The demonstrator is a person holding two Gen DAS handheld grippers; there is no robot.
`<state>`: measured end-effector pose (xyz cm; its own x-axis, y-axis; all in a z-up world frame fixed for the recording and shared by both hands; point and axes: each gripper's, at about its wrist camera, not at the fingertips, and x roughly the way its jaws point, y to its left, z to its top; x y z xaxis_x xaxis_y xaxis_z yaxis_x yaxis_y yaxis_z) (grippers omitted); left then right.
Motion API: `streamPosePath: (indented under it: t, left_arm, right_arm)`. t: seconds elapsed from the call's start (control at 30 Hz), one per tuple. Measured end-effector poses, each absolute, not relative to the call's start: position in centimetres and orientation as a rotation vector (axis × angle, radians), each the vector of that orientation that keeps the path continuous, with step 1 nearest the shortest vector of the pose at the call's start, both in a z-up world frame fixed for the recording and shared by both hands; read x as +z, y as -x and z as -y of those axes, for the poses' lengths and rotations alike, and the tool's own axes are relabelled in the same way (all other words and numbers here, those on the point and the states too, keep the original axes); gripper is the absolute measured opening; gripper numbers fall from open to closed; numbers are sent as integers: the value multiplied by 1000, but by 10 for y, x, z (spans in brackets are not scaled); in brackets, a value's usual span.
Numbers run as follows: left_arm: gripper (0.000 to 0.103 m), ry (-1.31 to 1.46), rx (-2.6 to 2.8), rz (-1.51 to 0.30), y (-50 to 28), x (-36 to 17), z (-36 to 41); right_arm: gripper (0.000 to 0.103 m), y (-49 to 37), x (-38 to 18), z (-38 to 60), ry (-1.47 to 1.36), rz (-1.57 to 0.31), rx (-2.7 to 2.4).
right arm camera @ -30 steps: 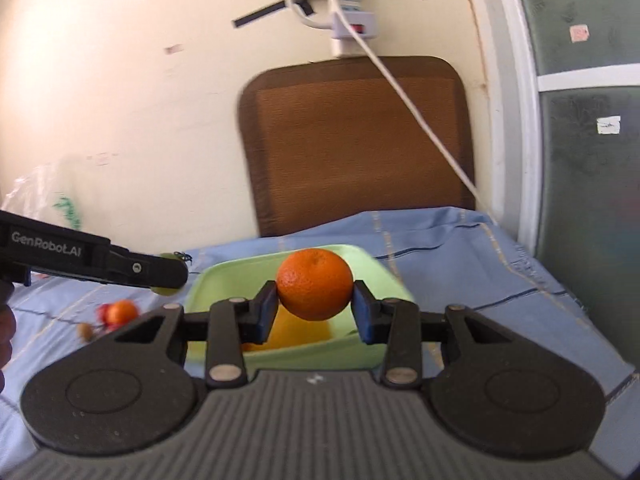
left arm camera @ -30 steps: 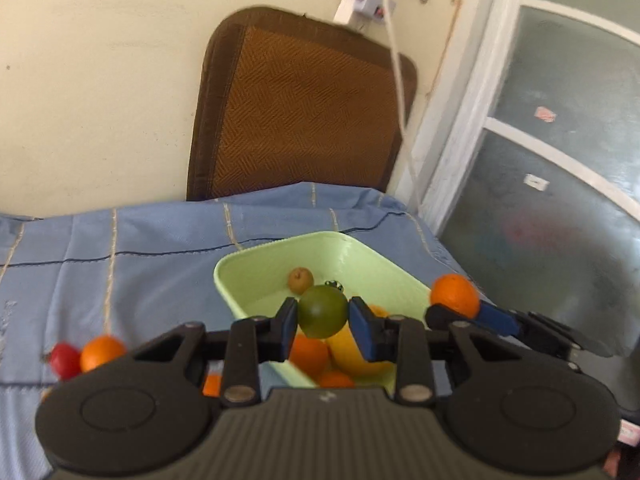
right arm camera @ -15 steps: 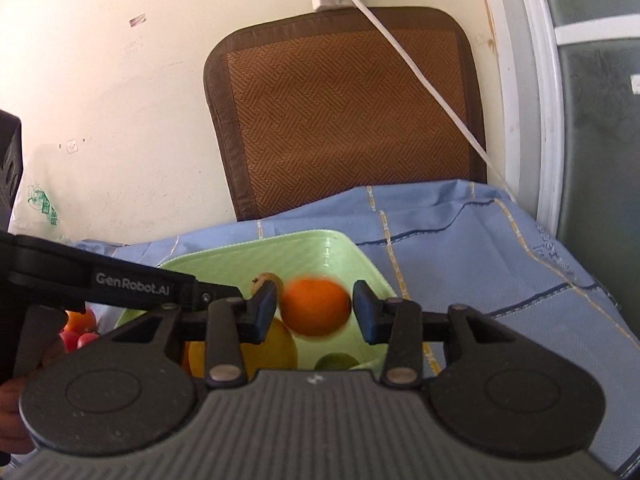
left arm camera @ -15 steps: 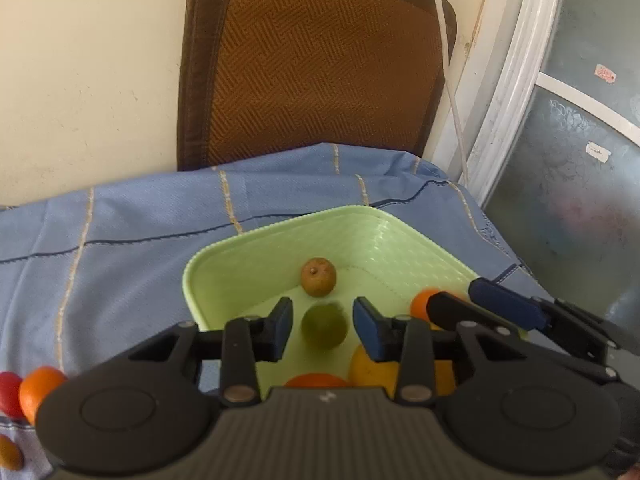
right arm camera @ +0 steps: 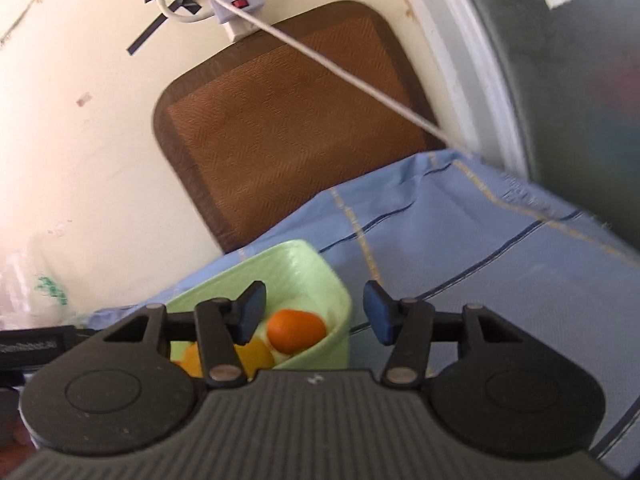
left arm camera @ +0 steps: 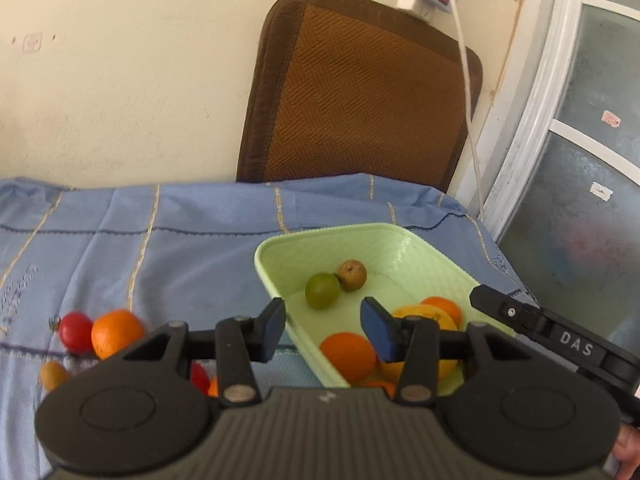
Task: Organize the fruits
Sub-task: 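Release the green tomato and tangerine into the basket from both tools, then grasp a small kiwi with the left tool while the right tool grasps an orange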
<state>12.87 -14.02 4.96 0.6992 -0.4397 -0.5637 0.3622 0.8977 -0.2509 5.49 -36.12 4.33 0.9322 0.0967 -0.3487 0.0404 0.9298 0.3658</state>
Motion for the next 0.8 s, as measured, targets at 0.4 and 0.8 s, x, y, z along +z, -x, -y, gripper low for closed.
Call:
streamPosePath:
  t: [0.4,0.8]
  left_arm:
    - [43,128,-521,-720,-107,34,129]
    - [44,27,-394,-585,-47,52,-19]
  right_arm:
    - [59,-2,41,330,-355,-354,49]
    - [49,43,56,268,-228,-277,192]
